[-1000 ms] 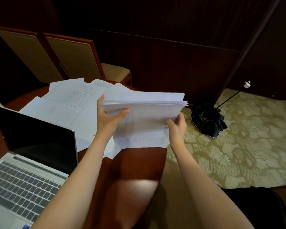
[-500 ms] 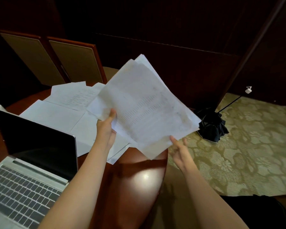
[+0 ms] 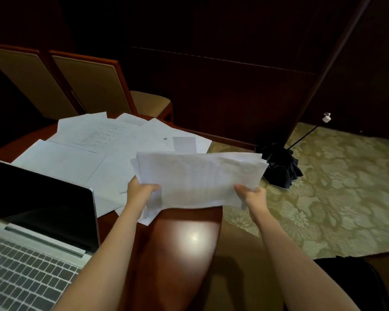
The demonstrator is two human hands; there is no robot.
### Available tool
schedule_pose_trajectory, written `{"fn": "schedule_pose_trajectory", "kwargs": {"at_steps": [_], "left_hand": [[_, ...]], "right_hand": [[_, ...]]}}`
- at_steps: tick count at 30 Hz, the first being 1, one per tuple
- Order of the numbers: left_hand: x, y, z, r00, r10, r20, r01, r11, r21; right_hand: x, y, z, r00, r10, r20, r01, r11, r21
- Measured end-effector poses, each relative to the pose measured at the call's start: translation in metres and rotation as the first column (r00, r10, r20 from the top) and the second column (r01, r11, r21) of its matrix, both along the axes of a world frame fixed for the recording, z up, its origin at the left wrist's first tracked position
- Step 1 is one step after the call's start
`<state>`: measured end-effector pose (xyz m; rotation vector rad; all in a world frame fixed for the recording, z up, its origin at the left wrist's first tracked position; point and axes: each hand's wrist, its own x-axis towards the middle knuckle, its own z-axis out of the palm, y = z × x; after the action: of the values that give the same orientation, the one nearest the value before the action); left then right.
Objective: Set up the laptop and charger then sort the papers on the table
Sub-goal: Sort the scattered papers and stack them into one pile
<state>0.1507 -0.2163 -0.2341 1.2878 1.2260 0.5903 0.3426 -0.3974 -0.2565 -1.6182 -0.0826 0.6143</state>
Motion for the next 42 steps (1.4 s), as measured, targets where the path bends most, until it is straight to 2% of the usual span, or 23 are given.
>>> {"fn": "schedule_pose_trajectory", "kwargs": {"at_steps": [3, 6, 11, 14, 17, 21, 23, 25, 27, 29, 33, 36, 37, 39, 42], "left_hand": [[0.001, -0.002, 0.003, 0.993, 0.119, 0.019, -0.118, 0.993, -0.028], [-0.004, -0.005, 0.001, 0.984, 0.169, 0.053, -0.168, 0.985, -0.03], [-0.012, -0.01, -0.004, 0.996, 0.077, 0.053, -0.078, 0.997, 0.017], [-0.01, -0.014, -0.002, 0.998, 0.02, 0.054, -0.026, 0.993, 0.116], [-0.008, -0.014, 0.003, 0.992, 0.06, 0.115, -0.08, 0.98, 0.181], [-0.004, -0.014, 0.007, 0.997, 0.038, 0.068, -0.049, 0.985, 0.167], [-0.001, -0.014, 0.006, 0.993, 0.089, 0.084, -0.096, 0.992, 0.082], [-0.001, -0.008, 0.004, 0.985, 0.153, 0.082, -0.156, 0.987, 0.028], [-0.001, -0.001, 0.001, 0.989, 0.142, 0.036, -0.144, 0.989, 0.03], [0.001, 0.003, -0.007, 0.991, 0.13, -0.037, -0.13, 0.991, 0.002], [0.013, -0.008, -0.028, 0.981, 0.138, -0.134, -0.161, 0.971, -0.179], [0.021, -0.022, -0.045, 0.999, 0.045, 0.016, -0.035, 0.92, -0.391], [0.023, -0.026, -0.05, 0.998, 0.026, 0.059, 0.0, 0.914, -0.406], [0.026, -0.027, -0.054, 1.0, -0.003, 0.0, 0.003, 0.957, -0.289], [0.015, -0.021, -0.054, 0.976, 0.014, -0.215, -0.039, 0.993, -0.111]], "right_hand": [[-0.001, 0.006, 0.003, 0.999, 0.032, 0.015, -0.033, 0.999, 0.033], [0.004, 0.004, 0.005, 0.995, 0.09, 0.05, -0.092, 0.995, 0.045], [0.009, -0.003, 0.005, 0.982, 0.173, 0.075, -0.176, 0.983, 0.044], [0.002, 0.003, 0.006, 0.982, 0.17, 0.077, -0.173, 0.984, 0.03], [0.003, 0.008, 0.011, 0.982, 0.159, 0.104, -0.164, 0.985, 0.046], [0.001, 0.015, 0.012, 0.983, 0.177, 0.057, -0.178, 0.984, 0.027], [0.0, 0.019, 0.012, 0.981, 0.191, -0.006, -0.191, 0.98, 0.063], [0.001, 0.02, 0.011, 0.979, 0.203, 0.002, -0.203, 0.979, 0.032], [0.003, 0.019, 0.009, 0.984, 0.177, 0.025, -0.177, 0.984, -0.015], [0.002, 0.019, 0.004, 0.995, 0.095, -0.028, -0.095, 0.995, -0.026], [-0.018, 0.019, -0.008, 0.955, -0.053, -0.293, 0.074, 0.995, 0.063], [-0.042, 0.022, -0.021, 0.884, -0.114, -0.453, 0.159, 0.985, 0.061], [-0.05, 0.021, -0.027, 0.868, -0.119, -0.483, 0.158, 0.987, 0.041], [-0.066, 0.015, -0.037, 0.85, -0.085, -0.52, 0.122, 0.992, 0.037], [-0.064, -0.006, -0.041, 0.843, -0.022, -0.537, 0.09, 0.991, 0.101]]}}
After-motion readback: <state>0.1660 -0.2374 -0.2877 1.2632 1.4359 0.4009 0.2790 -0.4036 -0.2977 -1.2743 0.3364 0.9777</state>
